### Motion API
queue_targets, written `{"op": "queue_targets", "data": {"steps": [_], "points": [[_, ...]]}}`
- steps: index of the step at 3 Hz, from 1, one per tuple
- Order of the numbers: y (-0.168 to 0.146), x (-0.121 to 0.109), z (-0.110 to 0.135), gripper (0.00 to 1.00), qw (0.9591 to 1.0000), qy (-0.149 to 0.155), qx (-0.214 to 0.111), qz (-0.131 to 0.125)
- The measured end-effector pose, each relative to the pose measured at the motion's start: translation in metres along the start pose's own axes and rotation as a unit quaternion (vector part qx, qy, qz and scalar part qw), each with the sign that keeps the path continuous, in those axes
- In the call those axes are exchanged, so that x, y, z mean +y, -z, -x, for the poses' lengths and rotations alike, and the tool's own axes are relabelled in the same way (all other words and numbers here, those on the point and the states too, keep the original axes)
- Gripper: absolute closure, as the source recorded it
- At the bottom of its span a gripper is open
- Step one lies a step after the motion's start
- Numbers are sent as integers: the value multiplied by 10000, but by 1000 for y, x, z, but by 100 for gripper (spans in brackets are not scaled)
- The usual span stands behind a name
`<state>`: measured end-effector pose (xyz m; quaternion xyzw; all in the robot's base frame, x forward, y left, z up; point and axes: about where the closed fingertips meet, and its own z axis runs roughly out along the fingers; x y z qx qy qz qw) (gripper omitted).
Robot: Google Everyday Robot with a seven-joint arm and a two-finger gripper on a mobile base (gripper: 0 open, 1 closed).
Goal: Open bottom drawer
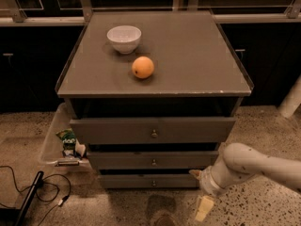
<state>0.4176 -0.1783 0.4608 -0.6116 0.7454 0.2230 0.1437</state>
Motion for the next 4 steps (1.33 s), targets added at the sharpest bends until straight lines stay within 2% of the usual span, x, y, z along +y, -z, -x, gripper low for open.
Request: {"op": "queue_targets", "data": {"steps": [1,2,3,4], "points": [[-48,-25,-32,0,9992,155,-171,-322],[-75,-47,-51,0,9954,397,-262,-832],[-98,-70,-71,0,9928,311,-252,-1131],[-105,-71,-72,0,9932,303,-257,-1094]]}}
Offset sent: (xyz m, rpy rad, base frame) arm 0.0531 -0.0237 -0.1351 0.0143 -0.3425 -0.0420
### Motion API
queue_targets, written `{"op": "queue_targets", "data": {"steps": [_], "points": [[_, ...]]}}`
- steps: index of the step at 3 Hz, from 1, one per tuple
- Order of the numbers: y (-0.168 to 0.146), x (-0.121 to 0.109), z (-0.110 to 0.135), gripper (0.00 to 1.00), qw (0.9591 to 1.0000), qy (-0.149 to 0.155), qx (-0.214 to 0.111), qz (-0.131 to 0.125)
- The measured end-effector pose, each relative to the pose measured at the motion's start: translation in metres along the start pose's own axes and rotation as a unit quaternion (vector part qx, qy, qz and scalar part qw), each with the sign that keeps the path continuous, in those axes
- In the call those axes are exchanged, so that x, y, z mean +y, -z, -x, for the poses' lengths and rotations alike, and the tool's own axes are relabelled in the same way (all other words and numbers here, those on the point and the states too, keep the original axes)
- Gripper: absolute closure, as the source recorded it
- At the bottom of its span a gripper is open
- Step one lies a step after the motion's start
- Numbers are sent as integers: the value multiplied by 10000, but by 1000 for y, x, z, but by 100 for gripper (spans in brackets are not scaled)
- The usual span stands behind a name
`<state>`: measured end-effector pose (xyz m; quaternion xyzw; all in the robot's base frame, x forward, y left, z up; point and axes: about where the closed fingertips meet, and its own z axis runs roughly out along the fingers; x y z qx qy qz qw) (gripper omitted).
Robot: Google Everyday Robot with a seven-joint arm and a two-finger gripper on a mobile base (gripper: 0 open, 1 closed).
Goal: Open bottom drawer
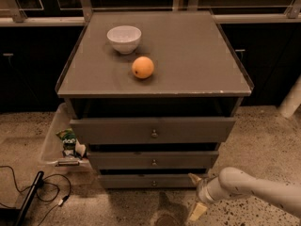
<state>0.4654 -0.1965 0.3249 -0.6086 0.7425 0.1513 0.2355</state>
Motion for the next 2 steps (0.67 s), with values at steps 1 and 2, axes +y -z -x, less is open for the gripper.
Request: {"op": "queue_targets", "data": {"steps": [1,2], "points": [[-26,-7,-16,0,9999,57,-87,-69],[-64,-17,-36,0,9988,413,-120,-233]]}}
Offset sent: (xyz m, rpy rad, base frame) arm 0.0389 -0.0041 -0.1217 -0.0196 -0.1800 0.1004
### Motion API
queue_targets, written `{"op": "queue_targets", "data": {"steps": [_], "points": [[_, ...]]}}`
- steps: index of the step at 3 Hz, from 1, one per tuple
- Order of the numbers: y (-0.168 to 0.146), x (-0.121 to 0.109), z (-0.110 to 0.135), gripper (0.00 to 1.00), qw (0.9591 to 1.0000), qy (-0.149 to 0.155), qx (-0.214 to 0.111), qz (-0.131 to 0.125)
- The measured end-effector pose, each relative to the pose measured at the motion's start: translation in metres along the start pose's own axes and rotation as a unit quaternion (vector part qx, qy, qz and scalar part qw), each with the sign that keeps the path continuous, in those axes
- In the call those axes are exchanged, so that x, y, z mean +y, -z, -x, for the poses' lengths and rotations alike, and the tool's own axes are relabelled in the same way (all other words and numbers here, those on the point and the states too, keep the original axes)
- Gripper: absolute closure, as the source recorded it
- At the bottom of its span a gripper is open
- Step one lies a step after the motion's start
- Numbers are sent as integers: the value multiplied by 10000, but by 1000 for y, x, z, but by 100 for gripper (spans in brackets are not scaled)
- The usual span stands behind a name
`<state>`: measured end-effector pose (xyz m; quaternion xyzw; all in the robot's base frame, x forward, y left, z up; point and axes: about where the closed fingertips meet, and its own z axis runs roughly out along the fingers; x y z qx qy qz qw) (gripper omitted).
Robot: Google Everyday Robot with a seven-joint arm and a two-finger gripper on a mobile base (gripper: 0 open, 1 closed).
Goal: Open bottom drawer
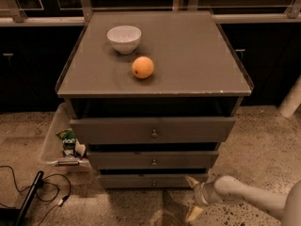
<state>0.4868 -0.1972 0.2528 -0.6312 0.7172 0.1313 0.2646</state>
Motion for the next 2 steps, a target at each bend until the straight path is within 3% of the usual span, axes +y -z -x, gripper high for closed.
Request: {"op": "queue_targets", "data": {"steps": [1,2], "points": [[-25,-6,-16,0,9993,320,-34,-214],[-36,-23,-24,0,9954,784,-42,-550]]}}
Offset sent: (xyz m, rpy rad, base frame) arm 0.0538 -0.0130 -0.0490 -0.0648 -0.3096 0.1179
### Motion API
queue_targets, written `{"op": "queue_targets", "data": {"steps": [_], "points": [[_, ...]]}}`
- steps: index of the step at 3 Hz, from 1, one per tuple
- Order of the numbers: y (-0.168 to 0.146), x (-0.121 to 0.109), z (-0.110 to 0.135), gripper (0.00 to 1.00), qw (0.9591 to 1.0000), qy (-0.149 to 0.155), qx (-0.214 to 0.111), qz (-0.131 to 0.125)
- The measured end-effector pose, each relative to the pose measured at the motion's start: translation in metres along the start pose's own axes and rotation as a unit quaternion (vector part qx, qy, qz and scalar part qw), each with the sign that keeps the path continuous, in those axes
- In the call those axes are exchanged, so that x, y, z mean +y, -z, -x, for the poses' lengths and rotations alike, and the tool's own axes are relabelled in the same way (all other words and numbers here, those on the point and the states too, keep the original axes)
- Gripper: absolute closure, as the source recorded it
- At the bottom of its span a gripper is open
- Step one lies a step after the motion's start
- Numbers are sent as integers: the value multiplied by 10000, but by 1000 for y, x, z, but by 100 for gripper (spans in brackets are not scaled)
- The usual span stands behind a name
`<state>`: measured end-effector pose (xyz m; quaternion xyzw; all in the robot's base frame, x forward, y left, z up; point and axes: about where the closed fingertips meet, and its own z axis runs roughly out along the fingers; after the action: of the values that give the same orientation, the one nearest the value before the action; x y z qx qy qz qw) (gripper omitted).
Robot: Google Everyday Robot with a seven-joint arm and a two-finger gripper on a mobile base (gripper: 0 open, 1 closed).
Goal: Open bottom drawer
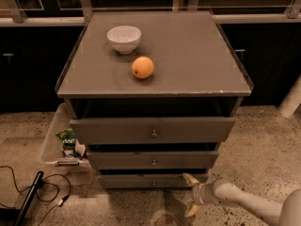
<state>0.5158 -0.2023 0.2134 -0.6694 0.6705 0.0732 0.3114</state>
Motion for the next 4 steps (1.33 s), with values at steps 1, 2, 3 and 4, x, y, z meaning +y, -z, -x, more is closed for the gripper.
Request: {"op": "queue_targets", "data": {"steps": [1,2,3,4], "points": [[-5,-27,-7,0,9982,507,99,-298],[-15,-29,-6,0,9982,534,92,-252],[-42,-28,-13,0,9992,400,37,14],[-60,-34,-23,0,9994,265,19,202]]}}
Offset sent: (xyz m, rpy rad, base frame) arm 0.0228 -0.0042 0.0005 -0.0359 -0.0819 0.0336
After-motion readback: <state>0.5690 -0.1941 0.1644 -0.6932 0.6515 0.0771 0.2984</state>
